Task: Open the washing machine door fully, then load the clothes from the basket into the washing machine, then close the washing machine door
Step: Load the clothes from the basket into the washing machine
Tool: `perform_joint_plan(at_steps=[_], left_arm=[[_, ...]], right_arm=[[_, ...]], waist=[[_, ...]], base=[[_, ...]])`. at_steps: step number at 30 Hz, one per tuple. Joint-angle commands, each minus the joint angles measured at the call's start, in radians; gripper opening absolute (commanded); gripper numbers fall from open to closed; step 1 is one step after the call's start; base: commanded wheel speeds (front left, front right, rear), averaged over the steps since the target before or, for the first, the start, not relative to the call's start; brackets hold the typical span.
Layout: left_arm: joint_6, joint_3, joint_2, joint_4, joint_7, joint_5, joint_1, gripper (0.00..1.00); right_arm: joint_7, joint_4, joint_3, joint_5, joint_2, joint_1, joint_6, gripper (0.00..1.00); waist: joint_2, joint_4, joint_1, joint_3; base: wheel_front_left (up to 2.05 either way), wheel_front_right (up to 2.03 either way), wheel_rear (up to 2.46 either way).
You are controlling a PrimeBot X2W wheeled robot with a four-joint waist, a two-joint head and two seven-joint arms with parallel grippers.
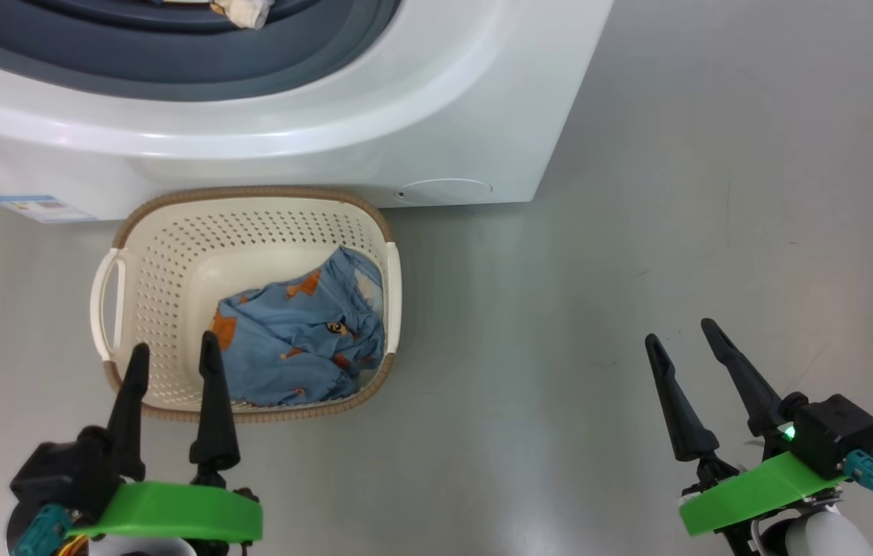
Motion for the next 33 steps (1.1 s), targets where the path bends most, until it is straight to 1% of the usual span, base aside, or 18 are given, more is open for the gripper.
perform_joint_plan(at_steps=[1, 5, 11, 18, 22, 24, 30, 31, 33], left_arm=[[0.007, 0.026, 0.015, -0.036, 0.004, -0.001, 0.014, 1.00], [0.015, 0.025, 0.022, -0.070, 0.021, 0.004, 0.029, 1.00], [0.018, 0.036, 0.040, -0.084, 0.039, 0.003, 0.019, 1.00], [0.013, 0.068, 0.061, -0.050, 0.034, -0.015, -0.042, 1.00], [0.000, 0.079, 0.078, 0.001, 0.030, -0.024, -0.122, 1.00], [-0.008, 0.083, 0.075, 0.033, 0.032, -0.045, -0.169, 1.00], [-0.037, 0.075, 0.081, 0.183, 0.042, -0.075, -0.334, 1.00], [-0.037, 0.075, 0.081, 0.183, 0.042, -0.075, -0.334, 1.00], [-0.050, 0.064, 0.089, 0.240, 0.049, -0.070, -0.397, 1.00]], right_arm=[[-0.012, -0.022, 0.024, -0.009, -0.002, 0.012, 0.002, 1.00], [-0.012, -0.021, 0.029, -0.009, 0.002, 0.010, 0.002, 1.00], [-0.012, -0.017, 0.040, -0.007, 0.008, 0.003, 0.002, 1.00], [-0.012, -0.019, 0.039, -0.004, 0.021, -0.003, 0.002, 1.00], [-0.012, -0.018, 0.050, -0.004, 0.028, -0.007, 0.002, 1.00], [-0.012, -0.017, 0.055, -0.003, 0.031, -0.011, 0.002, 1.00], [-0.012, -0.010, 0.066, 0.000, 0.028, -0.006, 0.002, 1.00], [-0.012, -0.010, 0.066, 0.000, 0.028, -0.006, 0.002, 1.00], [-0.012, -0.009, 0.071, 0.000, 0.025, -0.004, 0.002, 1.00]], waist=[[0.0000, -0.001, 0.0000, 0.000], [0.0000, -0.008, 0.0000, 0.000], [0.0000, -0.030, 0.0000, 0.003], [0.0000, -0.060, 0.0000, 0.015], [0.0000, -0.074, 0.0000, 0.027], [0.0000, -0.081, 0.0000, 0.032], [0.0000, -0.094, 0.0000, 0.046], [0.0000, -0.094, 0.0000, 0.046], [0.0000, -0.098, 0.0000, 0.047]], base=[[0.00, 0.00, 0.00], [0.00, 0.00, 0.00], [0.00, 0.00, 0.00], [0.00, 0.00, 0.00], [0.00, 0.00, 0.00], [0.00, 0.00, 0.00], [0.00, 0.00, 0.00], [0.00, 0.00, 0.00], [0.00, 0.00, 0.00]])
